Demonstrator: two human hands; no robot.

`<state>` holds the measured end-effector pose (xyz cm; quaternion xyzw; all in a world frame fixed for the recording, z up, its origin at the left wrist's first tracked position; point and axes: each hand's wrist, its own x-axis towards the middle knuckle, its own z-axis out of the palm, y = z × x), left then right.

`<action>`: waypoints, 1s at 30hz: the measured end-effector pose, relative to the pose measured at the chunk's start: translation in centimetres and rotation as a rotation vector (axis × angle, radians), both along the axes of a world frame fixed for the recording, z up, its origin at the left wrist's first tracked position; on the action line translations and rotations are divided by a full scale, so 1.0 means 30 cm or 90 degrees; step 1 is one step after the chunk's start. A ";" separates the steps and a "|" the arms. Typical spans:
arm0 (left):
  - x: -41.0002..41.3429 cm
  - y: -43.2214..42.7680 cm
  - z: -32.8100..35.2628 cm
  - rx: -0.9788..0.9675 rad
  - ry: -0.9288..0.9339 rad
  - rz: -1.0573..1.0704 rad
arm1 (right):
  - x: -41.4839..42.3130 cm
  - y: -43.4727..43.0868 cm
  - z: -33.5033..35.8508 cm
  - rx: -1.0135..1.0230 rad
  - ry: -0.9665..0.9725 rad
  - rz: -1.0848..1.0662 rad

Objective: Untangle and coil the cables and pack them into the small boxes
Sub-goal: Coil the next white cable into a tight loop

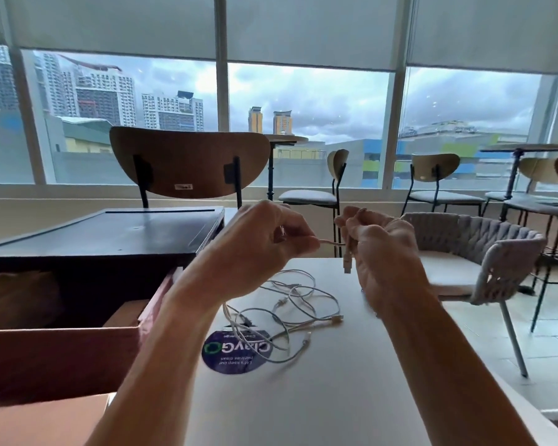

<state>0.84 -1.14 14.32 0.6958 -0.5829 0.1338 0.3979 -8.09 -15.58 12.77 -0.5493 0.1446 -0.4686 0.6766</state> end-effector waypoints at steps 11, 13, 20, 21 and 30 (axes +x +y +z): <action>0.044 0.027 0.022 -0.211 0.098 -0.025 | -0.040 0.038 0.045 -0.211 0.198 0.420; 0.050 0.026 0.014 -0.237 0.125 -0.020 | -0.058 0.040 0.057 -0.216 0.165 0.454; 0.042 -0.008 0.000 -0.275 0.162 -0.007 | -0.039 0.036 0.047 -0.188 0.082 0.525; 0.048 -0.011 -0.002 -0.275 0.165 0.002 | -0.037 0.037 0.047 -0.173 0.069 0.535; 0.073 -0.015 -0.019 -0.242 0.117 0.035 | -0.037 0.065 0.054 -0.074 0.017 0.544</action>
